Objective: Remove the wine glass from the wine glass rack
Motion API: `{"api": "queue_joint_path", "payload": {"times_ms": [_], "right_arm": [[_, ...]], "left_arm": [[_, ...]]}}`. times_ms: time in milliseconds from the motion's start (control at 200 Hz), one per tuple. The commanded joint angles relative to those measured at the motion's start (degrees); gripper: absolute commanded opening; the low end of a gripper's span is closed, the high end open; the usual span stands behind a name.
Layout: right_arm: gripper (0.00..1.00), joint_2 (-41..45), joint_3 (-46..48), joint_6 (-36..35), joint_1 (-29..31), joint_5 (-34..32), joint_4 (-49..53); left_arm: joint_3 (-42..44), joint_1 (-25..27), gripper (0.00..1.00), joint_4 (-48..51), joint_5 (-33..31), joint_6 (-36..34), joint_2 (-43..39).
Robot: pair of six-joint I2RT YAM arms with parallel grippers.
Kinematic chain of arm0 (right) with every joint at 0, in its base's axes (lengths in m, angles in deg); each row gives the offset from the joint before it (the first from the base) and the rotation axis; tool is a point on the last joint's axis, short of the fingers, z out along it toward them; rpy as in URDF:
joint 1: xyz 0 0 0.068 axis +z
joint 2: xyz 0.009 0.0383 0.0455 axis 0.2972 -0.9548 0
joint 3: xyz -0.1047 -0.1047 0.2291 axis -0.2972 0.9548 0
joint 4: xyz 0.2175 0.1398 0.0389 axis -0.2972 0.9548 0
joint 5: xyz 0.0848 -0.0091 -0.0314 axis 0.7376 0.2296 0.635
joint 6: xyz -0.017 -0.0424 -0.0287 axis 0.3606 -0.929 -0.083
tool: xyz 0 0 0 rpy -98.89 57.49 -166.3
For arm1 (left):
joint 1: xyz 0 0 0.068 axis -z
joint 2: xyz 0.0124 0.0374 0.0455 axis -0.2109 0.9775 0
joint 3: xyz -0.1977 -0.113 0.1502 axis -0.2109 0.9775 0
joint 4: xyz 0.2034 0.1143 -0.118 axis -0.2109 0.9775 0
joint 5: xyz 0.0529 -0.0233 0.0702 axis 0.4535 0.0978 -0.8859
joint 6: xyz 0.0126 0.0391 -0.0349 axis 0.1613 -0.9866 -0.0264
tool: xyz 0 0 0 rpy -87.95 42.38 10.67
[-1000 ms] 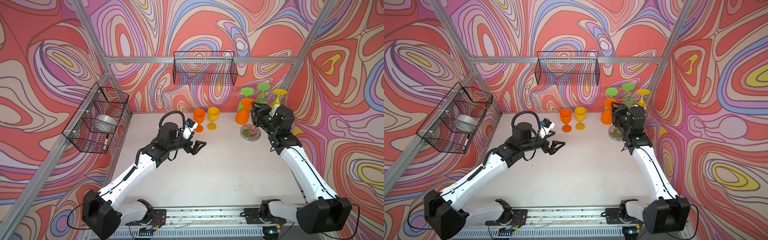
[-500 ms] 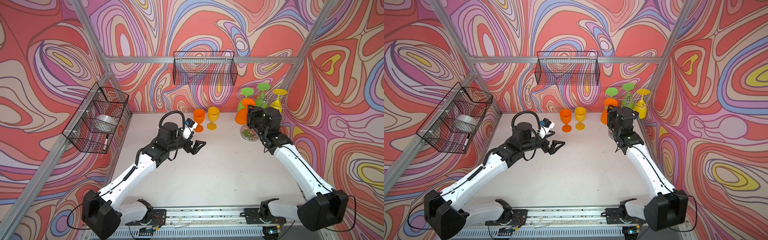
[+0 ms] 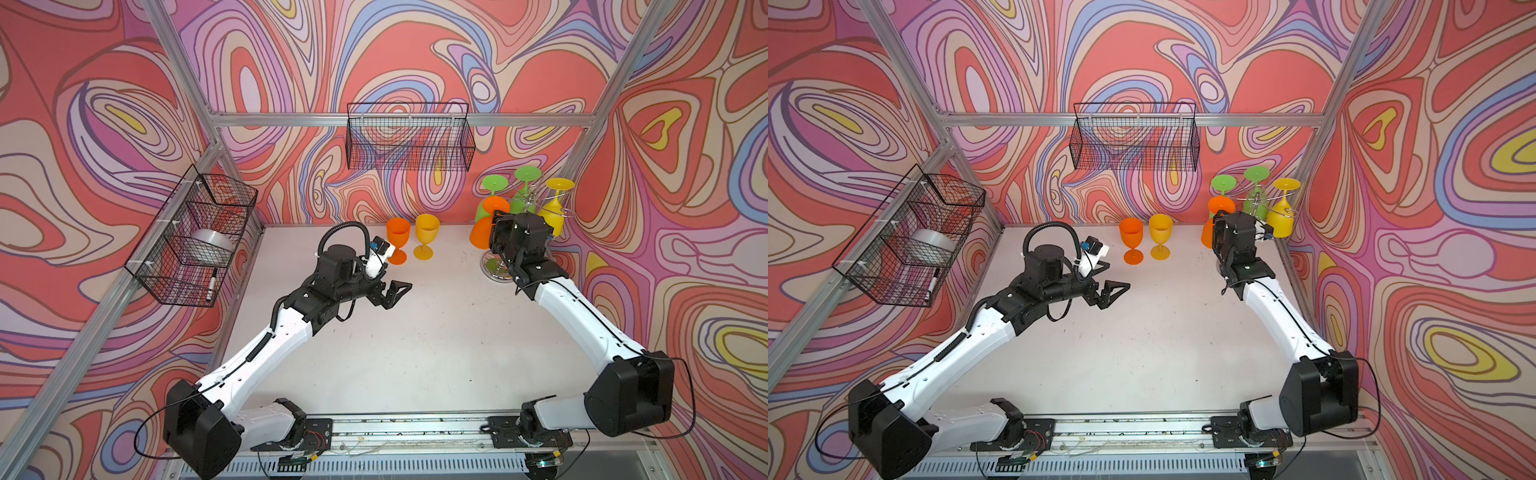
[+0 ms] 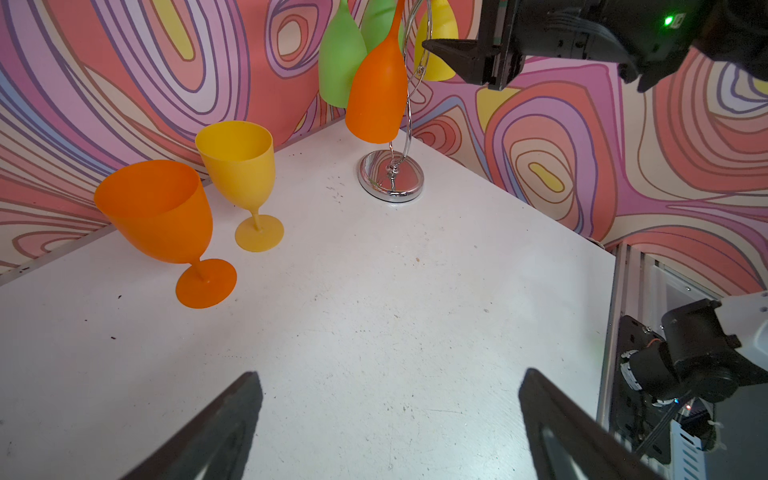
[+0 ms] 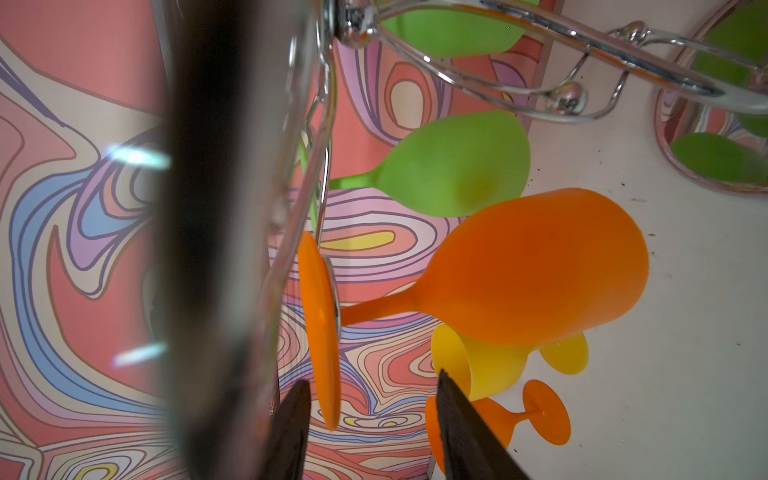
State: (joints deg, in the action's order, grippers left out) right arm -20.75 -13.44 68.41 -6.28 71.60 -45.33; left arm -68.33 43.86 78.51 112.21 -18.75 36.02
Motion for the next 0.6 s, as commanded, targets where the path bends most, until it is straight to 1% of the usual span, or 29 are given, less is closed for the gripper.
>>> {"api": "queue_joint_path", "payload": {"times_ms": [0, 155, 255, 396, 591], "right_arm": [[0.5, -1.6, -2.4, -0.1, 0.3, -0.9, -2.0], [0.48, -2.5, -3.1, -0.3, 0.3, -0.8, -2.8], [0.39, -3.1, -3.5, -0.2, 0.2, -0.3, -3.9], [0.32, -3.6, -4.0, -0.6, 0.2, 0.0, -4.6], [0.16, -2.4, -3.5, -1.1, 0.2, -0.1, -4.5]], "left_arm": [[0.8, 0.5, 0.97, -0.8, -0.3, -0.9, 0.4], [0.8, 0.5, 0.97, -0.7, -0.6, -1.2, 0.6], [0.9, 0.5, 0.97, -0.7, -0.9, -1.3, 0.7], [0.9, 0.5, 0.97, -0.6, -1.2, -1.6, 0.7], [0.9, 0.5, 0.97, -0.7, -1.3, -1.5, 0.7]]}}
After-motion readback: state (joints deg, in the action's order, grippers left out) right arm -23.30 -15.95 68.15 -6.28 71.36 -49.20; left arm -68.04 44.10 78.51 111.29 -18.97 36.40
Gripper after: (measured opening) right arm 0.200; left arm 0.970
